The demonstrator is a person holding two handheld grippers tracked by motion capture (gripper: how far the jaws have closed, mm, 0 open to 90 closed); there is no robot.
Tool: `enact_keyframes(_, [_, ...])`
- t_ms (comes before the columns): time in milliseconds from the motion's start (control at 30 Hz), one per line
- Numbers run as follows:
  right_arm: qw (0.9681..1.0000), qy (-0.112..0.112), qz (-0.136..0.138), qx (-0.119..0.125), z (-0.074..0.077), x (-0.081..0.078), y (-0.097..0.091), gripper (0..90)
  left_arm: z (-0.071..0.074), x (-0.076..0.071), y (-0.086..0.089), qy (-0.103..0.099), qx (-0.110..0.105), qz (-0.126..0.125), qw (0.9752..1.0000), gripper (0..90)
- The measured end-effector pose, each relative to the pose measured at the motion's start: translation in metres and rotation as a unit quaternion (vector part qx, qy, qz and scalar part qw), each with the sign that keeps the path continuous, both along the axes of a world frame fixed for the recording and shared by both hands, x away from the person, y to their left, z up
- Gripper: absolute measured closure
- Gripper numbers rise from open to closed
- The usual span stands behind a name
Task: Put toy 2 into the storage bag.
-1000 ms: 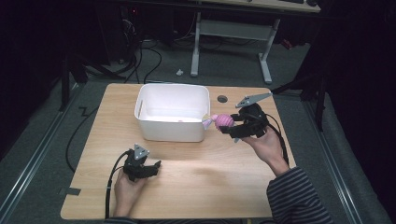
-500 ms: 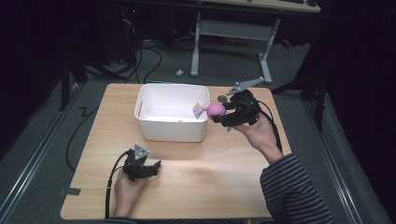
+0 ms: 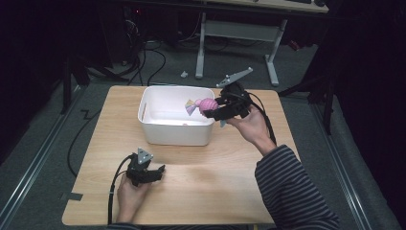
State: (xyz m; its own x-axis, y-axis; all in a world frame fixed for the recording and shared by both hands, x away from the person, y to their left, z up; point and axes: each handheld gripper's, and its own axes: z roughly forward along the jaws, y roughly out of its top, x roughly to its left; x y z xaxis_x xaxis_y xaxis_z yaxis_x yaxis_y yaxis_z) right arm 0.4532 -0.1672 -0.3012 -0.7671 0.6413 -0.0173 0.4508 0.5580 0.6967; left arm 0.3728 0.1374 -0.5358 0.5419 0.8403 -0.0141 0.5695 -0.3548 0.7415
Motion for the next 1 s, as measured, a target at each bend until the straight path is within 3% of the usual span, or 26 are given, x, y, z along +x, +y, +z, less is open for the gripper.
enact_keyframes(233, [0.9998,0.001,0.012,-0.013,-0.009,0.014,0.025,35.8,0.0,0.0,0.0,0.0,0.0,-0.001,1.0,26.7])
enact_keyframes(467, [0.9997,0.008,0.014,-0.017,-0.015,0.026,0.035,35.8,0.0,0.0,0.0,0.0,0.001,-0.001,1.0,26.7])
enact_keyframes(700, [0.9991,0.029,0.024,-0.021,-0.029,0.041,0.044,35.7,0.0,0.0,0.0,0.0,0.002,-0.001,1.0,26.7])
enact_keyframes(1000, [0.9988,0.033,0.027,-0.021,-0.039,0.051,0.05,35.7,0.0,0.0,0.0,0.0,0.002,-0.001,1.0,26.7])
